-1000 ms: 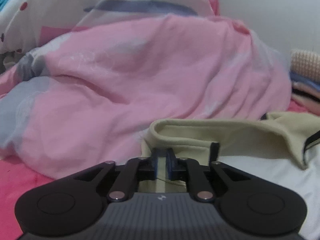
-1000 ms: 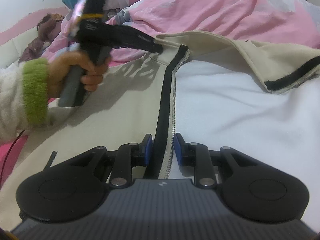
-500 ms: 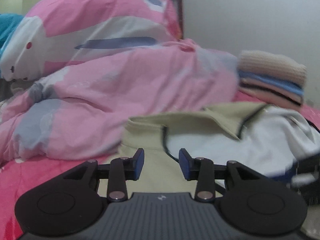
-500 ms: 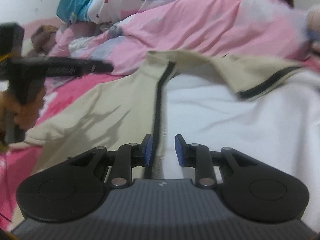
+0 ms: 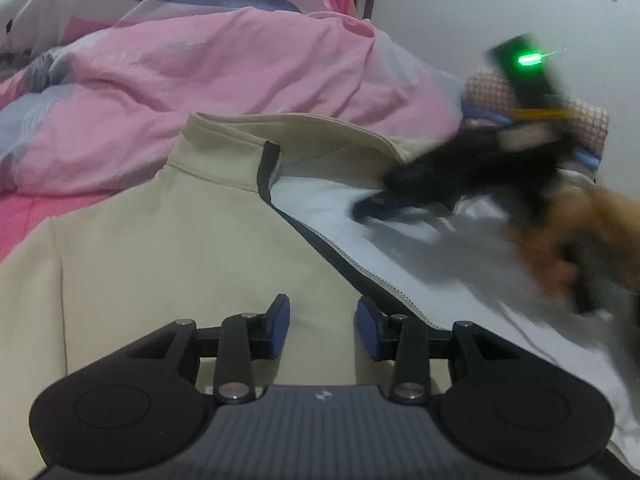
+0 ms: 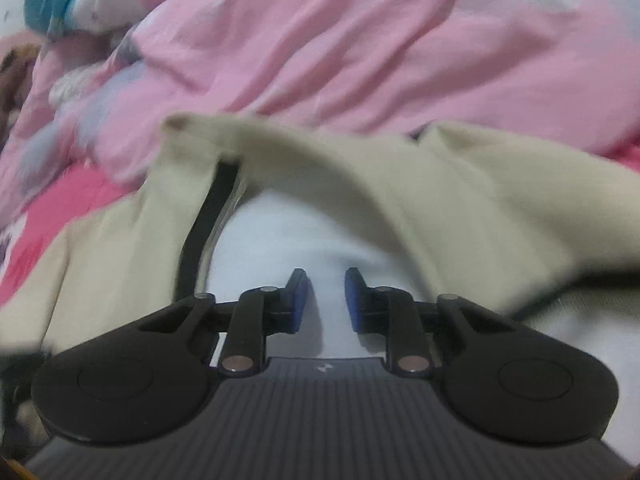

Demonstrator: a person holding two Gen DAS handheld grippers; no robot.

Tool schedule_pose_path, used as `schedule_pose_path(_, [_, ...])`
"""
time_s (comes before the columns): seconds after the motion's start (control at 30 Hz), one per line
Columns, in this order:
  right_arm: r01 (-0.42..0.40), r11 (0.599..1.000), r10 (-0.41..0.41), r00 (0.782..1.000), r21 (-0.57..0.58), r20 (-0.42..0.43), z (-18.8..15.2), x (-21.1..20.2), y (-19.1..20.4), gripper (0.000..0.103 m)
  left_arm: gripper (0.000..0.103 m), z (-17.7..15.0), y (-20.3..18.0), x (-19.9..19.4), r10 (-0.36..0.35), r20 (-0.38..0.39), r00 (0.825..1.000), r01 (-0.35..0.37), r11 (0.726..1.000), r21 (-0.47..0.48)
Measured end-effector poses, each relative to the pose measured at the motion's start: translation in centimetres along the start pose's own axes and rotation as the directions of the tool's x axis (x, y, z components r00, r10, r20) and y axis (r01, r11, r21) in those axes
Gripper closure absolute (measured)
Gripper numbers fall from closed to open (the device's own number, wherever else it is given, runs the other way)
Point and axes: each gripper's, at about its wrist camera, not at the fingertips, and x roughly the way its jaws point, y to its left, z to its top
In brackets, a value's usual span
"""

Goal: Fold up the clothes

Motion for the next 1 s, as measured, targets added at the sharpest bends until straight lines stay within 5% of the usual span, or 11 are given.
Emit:
schedule_pose_path(0.2, [0.017,0.998,-0.019,0.999,0.055,0.04,3.2,2.2,-1.5,0.093,0.062,-0.1,-0.4,0.2,0.009,0.003,1.0,-0.009,1.0,0.022])
schedule_pose_path(0.3, [0.023,0.996,-0.029,0.997,0.087,0.068,3.2,-1.2,-2.4,0.091,0.062,-0.1,-0.3,0.2,0.006,0.003,1.0,-0.006,1.0,0.018])
schedule_pose_path(0.43, [-0.001,0.992,-0.021,0.983,0.124,0.182,1.9,-12.5,-4.7,0.089,0.062,-0.1,-0.3,0.2,0.004,0.003,1.0,-0.004,1.0,0.017])
schedule_pose_path(0.5, [0.076,0.993,-0.096,0.964,0.091,0.249,0.1,-20.9,-5.0,0.089,0.062,-0.1,-0.2,0.2,0.003,0.002,1.0,-0.003,1.0,0.016])
schedule_pose_path(0.6, [0.225,0.973,-0.231,0.918,0.058,0.323,-3.2,-31.6,-3.8,0.087,0.06,-0.1,-0.3,0.2,0.003,0.001,1.0,-0.003,1.0,0.02])
schedule_pose_path(0.7, [0.384,0.922,-0.37,0.847,0.04,0.382,-6.9,-41.4,-1.7,0.084,0.055,-0.1,-0.4,0.1,0.003,0.001,1.0,-0.003,1.0,0.026])
schedule_pose_path(0.8, [0.533,0.845,-0.492,0.751,0.034,0.441,-10.6,-51.1,0.4,0.081,0.052,0.2,-0.4,-0.1,0.009,-0.002,1.0,-0.009,1.0,0.023])
schedule_pose_path(0.9, [0.667,0.744,-0.593,0.633,0.038,0.498,-14.2,-60.9,2.4,0.08,0.048,0.6,-0.3,-1.0,0.038,0.008,0.999,-0.038,0.999,0.021])
schedule_pose_path(1.0, [0.591,0.806,-0.535,0.723,0.008,0.438,-17.5,-58.2,3.4,0.08,0.047,1.3,-0.1,-3.5,0.062,0.038,0.997,-0.063,0.998,0.031])
